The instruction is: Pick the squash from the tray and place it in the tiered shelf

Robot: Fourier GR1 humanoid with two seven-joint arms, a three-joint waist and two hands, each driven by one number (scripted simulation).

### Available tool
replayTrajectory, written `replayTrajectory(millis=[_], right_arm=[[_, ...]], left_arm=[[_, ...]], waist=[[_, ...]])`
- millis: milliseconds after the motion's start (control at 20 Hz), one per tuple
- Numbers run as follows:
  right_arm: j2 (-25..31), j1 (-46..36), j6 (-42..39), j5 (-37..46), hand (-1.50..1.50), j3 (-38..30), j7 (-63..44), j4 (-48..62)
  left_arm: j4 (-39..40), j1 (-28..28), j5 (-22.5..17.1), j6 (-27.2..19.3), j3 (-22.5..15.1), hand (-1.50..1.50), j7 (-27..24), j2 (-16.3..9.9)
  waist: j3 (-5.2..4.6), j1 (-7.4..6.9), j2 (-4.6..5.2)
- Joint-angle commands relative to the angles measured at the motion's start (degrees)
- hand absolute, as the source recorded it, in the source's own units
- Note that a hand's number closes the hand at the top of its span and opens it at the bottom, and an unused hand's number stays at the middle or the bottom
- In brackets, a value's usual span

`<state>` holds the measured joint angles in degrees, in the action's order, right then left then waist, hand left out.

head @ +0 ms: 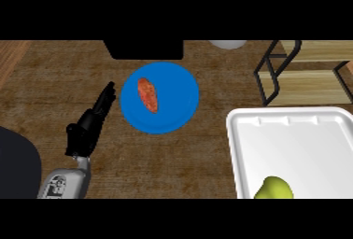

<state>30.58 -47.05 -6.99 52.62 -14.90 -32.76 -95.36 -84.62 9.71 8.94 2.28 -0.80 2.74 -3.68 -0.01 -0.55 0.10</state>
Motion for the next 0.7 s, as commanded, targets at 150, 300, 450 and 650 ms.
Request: replayTrajectory(millis=[150, 300, 450, 650], right_arm=[[-0.7, -0.2, 13.2, 1.8, 1.50, 0.5, 12.8, 14.8], [-0.8, -3.7, 15.5, 0.5, 1.50, -2.3, 11.5, 18.7], [-5.1, -2.6, 19.4, -8.4, 1.50, -6.6, 16.1, 17.7], [-2.6, -4.7, 21.3, -12.3, 1.50, -9.1, 22.0, 25.1]], left_arm=[[-0.3, 3.5, -0.4, -0.1, 0.9, 0.00, 3.6, -0.2], [5.5, 5.0, 1.0, -1.8, 0.8, 0.00, -0.6, 1.3], [-1.9, -2.9, 0.0, 0.8, -0.7, 0.00, -1.1, -0.1], [3.7, 4.5, 0.9, -0.8, 0.0, 0.00, 0.5, 1.1]], waist=[[0.03, -0.11, 0.12], [0.01, 0.13, 0.23], [0.08, -0.73, 0.05], [0.03, 0.11, 0.12]])
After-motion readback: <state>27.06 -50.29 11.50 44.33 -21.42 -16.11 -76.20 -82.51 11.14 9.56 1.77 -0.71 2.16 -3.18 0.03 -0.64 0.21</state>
